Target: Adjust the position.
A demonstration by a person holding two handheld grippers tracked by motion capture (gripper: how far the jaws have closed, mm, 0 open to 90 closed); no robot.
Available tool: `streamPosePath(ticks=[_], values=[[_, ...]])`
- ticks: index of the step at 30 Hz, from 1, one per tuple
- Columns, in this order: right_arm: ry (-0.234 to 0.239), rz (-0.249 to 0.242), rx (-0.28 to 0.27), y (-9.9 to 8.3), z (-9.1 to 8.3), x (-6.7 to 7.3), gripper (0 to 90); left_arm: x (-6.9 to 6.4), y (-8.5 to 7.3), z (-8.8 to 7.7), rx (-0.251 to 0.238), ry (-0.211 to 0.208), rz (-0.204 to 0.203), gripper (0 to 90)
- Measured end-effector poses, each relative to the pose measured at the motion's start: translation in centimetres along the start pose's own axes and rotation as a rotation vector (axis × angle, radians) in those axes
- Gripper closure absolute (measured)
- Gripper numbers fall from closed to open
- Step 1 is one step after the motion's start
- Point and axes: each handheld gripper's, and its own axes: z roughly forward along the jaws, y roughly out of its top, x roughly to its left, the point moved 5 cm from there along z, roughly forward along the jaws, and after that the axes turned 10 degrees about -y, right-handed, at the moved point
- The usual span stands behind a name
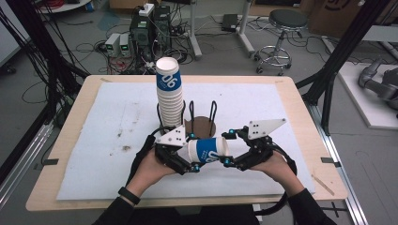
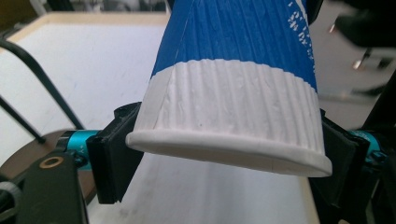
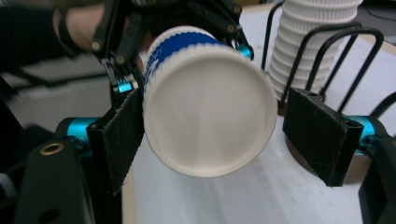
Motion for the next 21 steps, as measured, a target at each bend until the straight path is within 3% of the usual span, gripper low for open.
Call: streamPosePath(ticks=[1, 6, 10, 13, 15, 16, 17, 18, 21], values=[[-0.005, -0.016, 0.014, 0.0, 0.0, 0.1, 21.4, -0.1, 0.0, 0.1, 0.038, 0.003, 0.006, 20.5], [0.004, -0.044, 0.067, -0.2, 0.7, 0.7, 21.4, -0.4, 0.2, 0.6, 0.112, 0.009, 0.029, 20.9], [0.025, -0.042, 0.103, -0.7, 1.5, 0.8, 25.3, -0.4, 0.4, 0.6, 0.118, 0.019, 0.033, 20.9], [0.046, -0.039, 0.107, -0.9, 1.5, 0.9, 28.1, -0.4, 0.5, 0.4, 0.095, 0.012, 0.029, 20.8], [0.063, -0.027, 0.078, -0.8, 1.3, 0.7, 29.0, -0.4, 0.6, 0.3, 0.070, 0.009, 0.027, 19.7], [0.070, -0.019, 0.060, -0.8, 1.2, 0.6, 29.1, -0.4, 0.7, 0.2, 0.025, 0.006, 0.028, 18.3], [0.076, -0.006, 0.045, -0.7, 1.1, 0.6, 29.2, -0.4, 0.7, 0.2, 0.025, 0.006, 0.028, 17.3], [0.088, 0.009, 0.021, -0.6, 0.9, 0.5, 29.6, -0.3, 0.7, 0.1, -0.059, -0.008, 0.013, 15.8], [0.093, 0.017, -0.025, -0.4, 0.4, 0.3, 29.8, -0.2, 0.8, -0.3, -0.241, -0.053, -0.041, 12.0]])
